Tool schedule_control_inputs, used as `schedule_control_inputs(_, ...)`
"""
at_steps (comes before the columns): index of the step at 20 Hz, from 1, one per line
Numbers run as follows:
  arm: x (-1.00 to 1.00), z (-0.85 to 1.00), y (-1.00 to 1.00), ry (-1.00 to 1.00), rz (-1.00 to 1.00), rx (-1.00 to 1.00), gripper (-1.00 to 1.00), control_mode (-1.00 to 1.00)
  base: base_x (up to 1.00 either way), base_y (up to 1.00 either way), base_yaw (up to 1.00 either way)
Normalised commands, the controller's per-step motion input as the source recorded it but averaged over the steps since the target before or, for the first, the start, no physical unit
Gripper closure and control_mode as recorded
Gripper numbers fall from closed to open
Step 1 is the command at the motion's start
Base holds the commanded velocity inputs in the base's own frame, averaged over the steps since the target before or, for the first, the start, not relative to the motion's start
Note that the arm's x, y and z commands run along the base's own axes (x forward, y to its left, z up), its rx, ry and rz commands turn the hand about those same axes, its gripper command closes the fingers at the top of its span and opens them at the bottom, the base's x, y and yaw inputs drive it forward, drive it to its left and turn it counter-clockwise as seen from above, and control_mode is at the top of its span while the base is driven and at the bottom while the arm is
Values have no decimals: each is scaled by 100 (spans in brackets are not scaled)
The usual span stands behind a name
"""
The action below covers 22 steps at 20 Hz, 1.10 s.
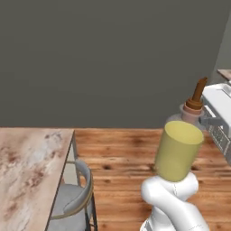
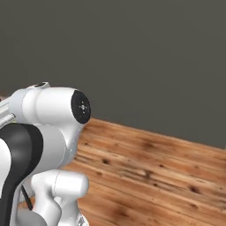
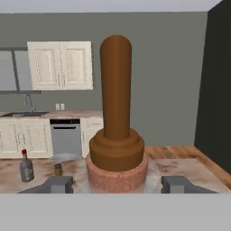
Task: Move the mayonnaise and oil and vinegar bottle from the cabinet to the dining counter.
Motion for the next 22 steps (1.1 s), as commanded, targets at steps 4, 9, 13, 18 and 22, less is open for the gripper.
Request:
schedule_control_inputs(4,0,0,0,0,0,0,100,100,4,0,41)
schedule_control_inputs(9,0,0,0,0,0,0,100,100,8,0,40)
schedule_control_inputs(13,0,0,0,0,0,0,100,100,11,0,40)
schedule_control_inputs(18,0,0,0,0,0,0,100,100,30,11,40)
schedule_control_inputs(22,0,0,0,0,0,0,100,100,52,28,38)
